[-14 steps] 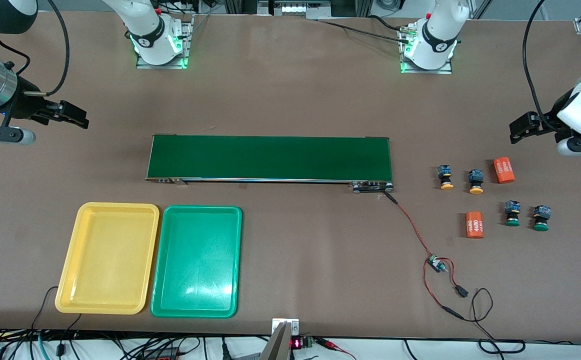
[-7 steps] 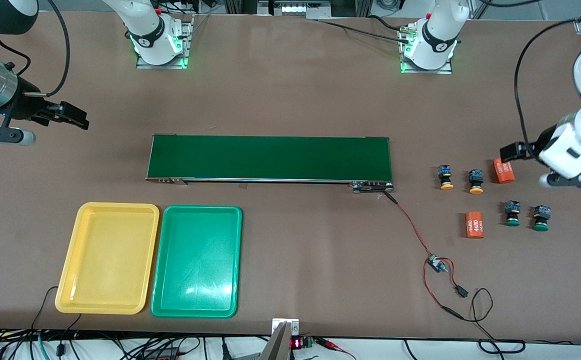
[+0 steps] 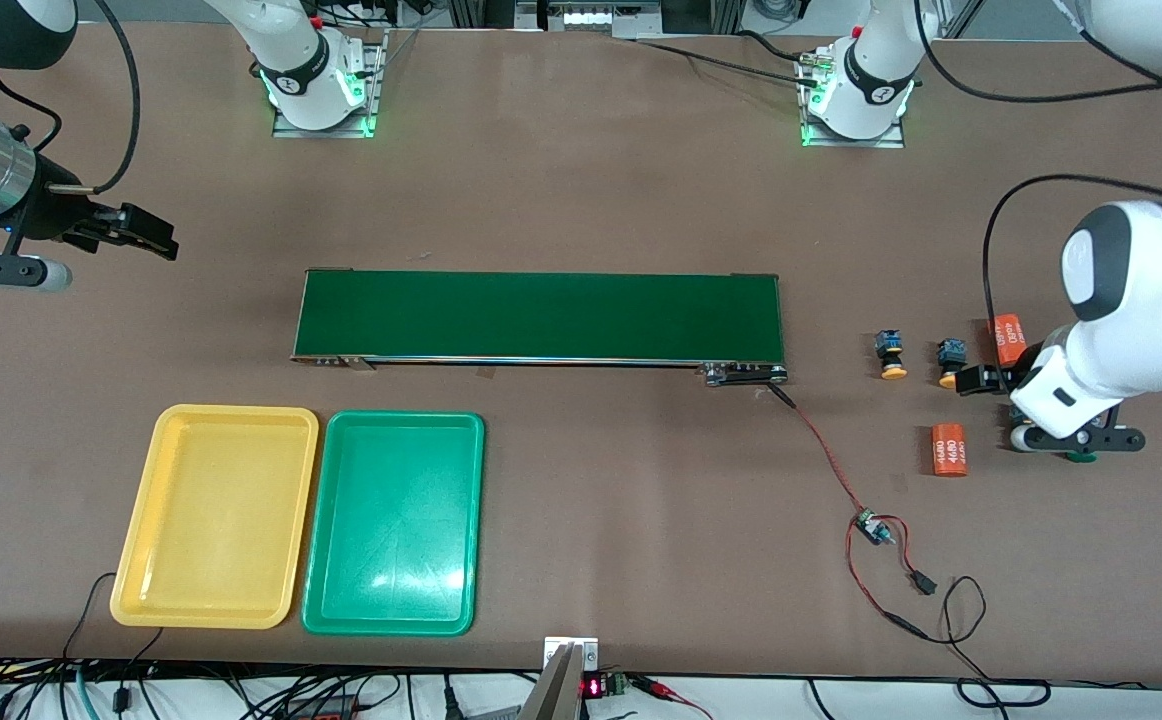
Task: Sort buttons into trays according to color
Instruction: 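Reach the left gripper down and grasp an orange cylinder cell, then carry the orange cell with the left gripper onto the conveyor belt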
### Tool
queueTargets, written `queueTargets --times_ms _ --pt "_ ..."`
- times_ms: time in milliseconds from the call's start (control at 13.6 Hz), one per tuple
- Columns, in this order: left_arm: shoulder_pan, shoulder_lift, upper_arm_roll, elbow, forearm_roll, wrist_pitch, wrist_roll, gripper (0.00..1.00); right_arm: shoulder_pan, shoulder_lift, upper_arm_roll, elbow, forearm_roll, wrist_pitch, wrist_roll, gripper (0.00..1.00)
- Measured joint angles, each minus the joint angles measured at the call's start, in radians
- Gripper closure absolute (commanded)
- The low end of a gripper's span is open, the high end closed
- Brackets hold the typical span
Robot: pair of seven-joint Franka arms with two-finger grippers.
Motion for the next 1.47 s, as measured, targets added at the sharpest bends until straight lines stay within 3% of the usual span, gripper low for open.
queueTargets --times_ms 441,736,883,1030,1104,1471 --pt "0.039 0.142 0.000 -0.049 0.000 0.303 0.157 0.00 0.000 0.000 0.000 0.000 0.000 0.000 0.000 0.00" --pt "0.060 0.231 -0.001 -0.058 0.000 0.422 0.221 0.10 0.001 0.000 0.000 0.000 0.000 0.001 0.000 0.00" --pt "0.064 0.262 -0.003 -0.059 0.000 0.470 0.223 0.26 0.005 0.000 0.000 0.000 0.000 0.002 0.000 0.00" --pt "0.064 0.284 -0.011 -0.059 0.000 0.522 0.223 0.61 0.006 0.000 0.000 0.000 0.000 0.003 0.000 0.00" --pt "0.064 0.289 -0.014 -0.059 0.000 0.529 0.223 0.68 0.006 0.000 0.000 0.000 0.000 0.003 0.001 0.00" --pt "0.063 0.274 -0.034 -0.032 0.000 0.494 0.224 0.71 0.006 0.001 -0.001 0.000 0.000 0.004 0.001 0.00"
